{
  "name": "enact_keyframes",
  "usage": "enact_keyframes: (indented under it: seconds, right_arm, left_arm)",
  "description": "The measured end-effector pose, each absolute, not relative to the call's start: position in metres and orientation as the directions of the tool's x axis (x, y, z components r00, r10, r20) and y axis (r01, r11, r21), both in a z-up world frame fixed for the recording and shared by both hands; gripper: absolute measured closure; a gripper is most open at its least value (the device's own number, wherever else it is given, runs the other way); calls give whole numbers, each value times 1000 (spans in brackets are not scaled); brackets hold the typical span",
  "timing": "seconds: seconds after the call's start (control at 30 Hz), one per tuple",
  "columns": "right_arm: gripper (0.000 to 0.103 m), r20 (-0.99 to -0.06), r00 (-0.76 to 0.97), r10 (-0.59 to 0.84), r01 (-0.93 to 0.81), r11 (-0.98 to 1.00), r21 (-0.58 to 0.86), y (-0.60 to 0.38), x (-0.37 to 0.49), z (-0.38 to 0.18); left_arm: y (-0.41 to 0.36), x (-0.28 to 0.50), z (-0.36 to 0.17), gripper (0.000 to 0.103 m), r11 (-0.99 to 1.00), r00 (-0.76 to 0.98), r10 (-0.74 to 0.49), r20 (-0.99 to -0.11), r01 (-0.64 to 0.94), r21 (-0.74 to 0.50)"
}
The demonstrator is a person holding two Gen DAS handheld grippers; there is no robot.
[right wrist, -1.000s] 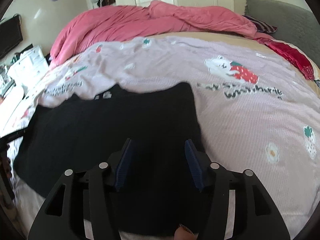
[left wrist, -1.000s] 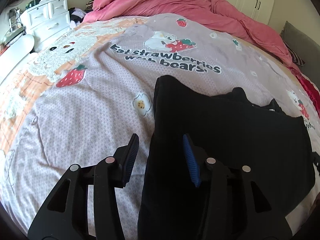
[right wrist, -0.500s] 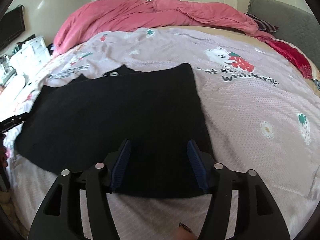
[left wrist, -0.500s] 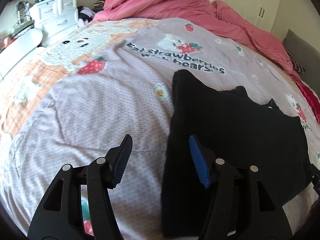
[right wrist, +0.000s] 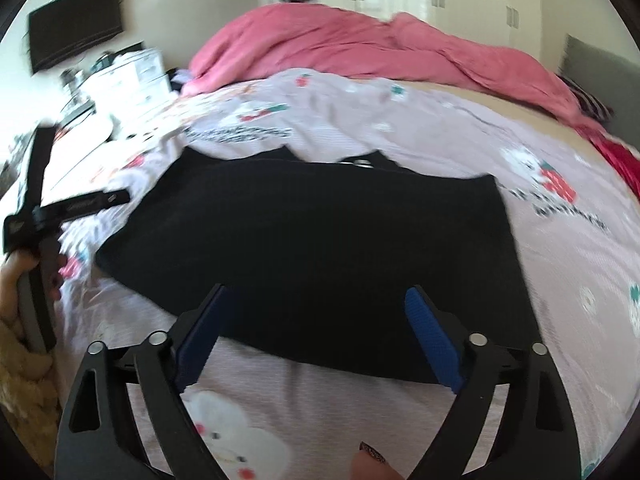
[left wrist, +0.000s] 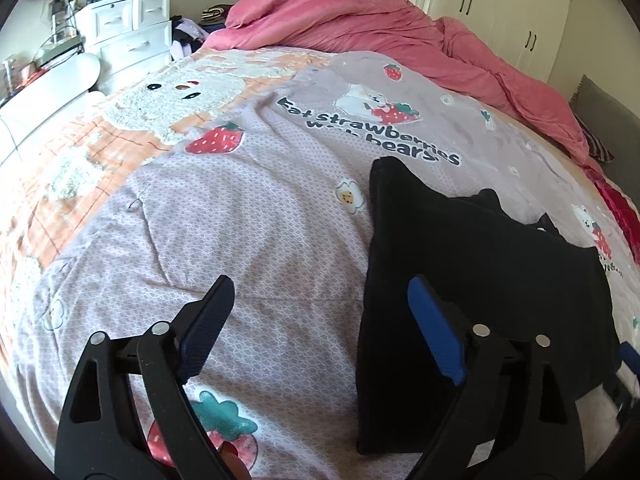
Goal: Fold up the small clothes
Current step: 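Close the right gripper on the folded black shirt's edge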
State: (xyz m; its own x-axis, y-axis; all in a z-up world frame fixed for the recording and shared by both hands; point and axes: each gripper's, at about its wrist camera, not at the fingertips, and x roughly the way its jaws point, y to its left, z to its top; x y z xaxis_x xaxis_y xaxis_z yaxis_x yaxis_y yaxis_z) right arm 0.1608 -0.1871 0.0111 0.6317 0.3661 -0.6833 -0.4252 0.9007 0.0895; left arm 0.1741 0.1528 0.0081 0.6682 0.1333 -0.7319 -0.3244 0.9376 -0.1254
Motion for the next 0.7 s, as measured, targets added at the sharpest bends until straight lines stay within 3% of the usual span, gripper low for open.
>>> enact_keyframes:
  seconds: [0.23,0.5,0.7]
  right_arm:
    - [10,-687,599,412,-554,833,17,-131,144,6]
    - [9,-713,561,420,-668,739,-90,-62,132,-8]
    - [8,-710,618,337,-683,678,-273,-19,130,-26]
  left_arm:
    - [164,174,9,10,923,668,163,-726,-363,-126]
    - [176,175,5,10,911,643,190,-742,-397,-110]
    - [181,178,4,10,911,634,189,-750,-399,-107]
